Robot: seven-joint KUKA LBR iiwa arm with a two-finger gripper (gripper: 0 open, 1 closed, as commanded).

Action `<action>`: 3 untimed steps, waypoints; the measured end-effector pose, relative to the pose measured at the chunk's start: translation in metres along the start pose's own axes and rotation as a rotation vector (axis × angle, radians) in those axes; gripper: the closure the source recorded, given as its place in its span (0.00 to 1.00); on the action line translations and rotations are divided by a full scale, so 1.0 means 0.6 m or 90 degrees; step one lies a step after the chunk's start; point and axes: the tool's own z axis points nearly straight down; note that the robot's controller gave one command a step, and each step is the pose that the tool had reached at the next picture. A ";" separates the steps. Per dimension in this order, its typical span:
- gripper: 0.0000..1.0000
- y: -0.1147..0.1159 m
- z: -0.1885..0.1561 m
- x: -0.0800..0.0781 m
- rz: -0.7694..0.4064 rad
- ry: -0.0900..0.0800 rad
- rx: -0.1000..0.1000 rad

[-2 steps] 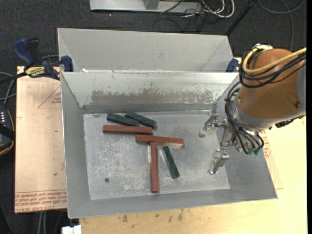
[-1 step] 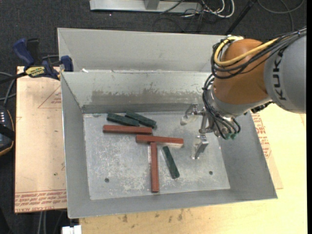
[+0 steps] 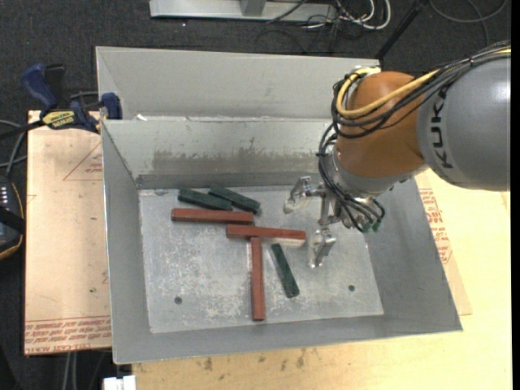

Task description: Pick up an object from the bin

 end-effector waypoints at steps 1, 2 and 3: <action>0.00 0.003 0.085 -0.003 -0.138 0.000 0.000; 0.00 -0.049 0.139 -0.053 -0.202 -0.005 0.001; 1.00 -0.032 0.138 -0.076 -0.251 -0.006 0.005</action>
Offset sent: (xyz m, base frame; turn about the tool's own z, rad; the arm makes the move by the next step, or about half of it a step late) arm 0.0376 -0.0286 -0.0916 -0.3120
